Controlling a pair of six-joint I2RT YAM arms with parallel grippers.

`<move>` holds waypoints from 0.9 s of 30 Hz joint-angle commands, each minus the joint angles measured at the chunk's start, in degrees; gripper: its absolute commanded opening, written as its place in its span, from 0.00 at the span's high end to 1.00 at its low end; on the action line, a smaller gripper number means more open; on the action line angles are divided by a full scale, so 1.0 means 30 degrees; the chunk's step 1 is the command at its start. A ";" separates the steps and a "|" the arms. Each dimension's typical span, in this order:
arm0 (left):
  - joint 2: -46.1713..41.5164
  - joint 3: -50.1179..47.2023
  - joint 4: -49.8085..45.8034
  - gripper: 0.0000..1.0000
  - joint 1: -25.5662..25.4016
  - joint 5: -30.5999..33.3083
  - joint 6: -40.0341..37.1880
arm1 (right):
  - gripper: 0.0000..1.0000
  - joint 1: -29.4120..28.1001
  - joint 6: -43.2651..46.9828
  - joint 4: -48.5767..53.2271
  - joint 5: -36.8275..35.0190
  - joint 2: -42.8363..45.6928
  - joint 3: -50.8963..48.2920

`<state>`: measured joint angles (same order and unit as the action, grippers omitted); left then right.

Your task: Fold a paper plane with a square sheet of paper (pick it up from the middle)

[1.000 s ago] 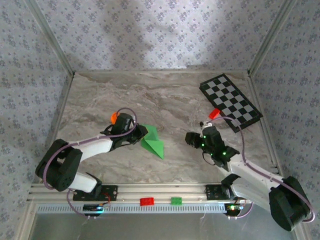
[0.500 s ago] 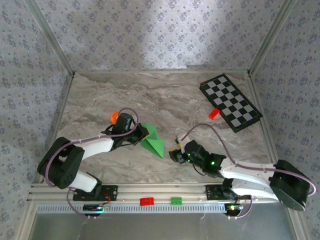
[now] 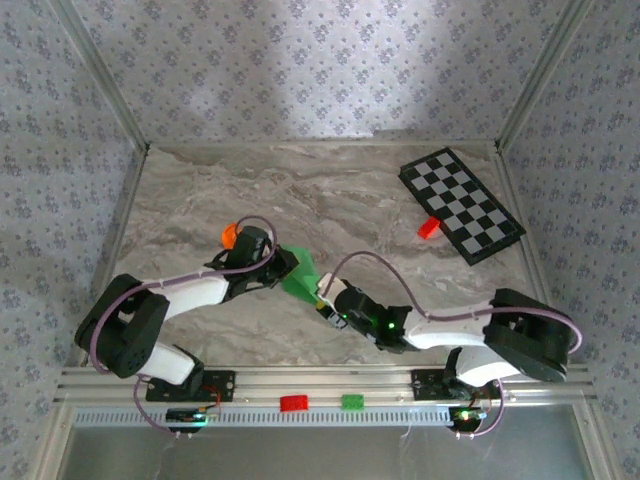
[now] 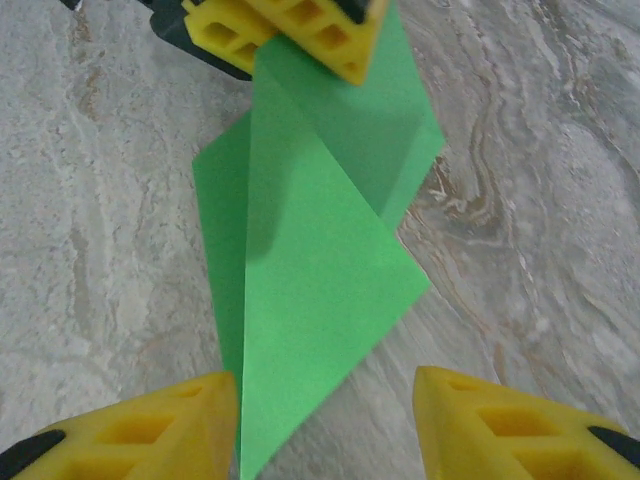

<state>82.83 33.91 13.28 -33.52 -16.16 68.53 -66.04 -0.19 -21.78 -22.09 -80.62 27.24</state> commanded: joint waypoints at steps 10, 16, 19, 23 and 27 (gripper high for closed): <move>-0.0207 0.1371 -0.2057 0.81 -0.0019 -0.0527 -0.1431 | 0.51 -0.0633 0.1556 -0.1601 -0.2711 -0.4223 0.2221; 0.0046 0.1392 -0.1867 0.81 -0.0019 -0.0629 -0.1429 | 0.59 -0.0608 0.0639 -0.1565 -0.3429 -0.4707 0.2288; 0.0020 0.1394 -0.1776 0.82 -0.0056 -0.0571 -0.1330 | 0.63 -0.0389 0.0331 -0.1800 -0.2823 -0.4678 0.1997; 0.0004 0.1411 -0.1731 0.82 -0.0051 -0.0560 -0.1313 | 0.69 -0.0350 -0.0095 -0.2006 -0.2277 -0.4737 0.1850; -0.0030 0.1324 -0.1637 0.84 -0.0051 -0.0590 -0.1304 | 0.72 -0.0327 -0.0593 -0.2218 -0.2356 -0.4755 0.1700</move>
<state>83.00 36.49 8.62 -33.50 -17.17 65.39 -67.26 0.40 -27.22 -28.95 -94.52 33.04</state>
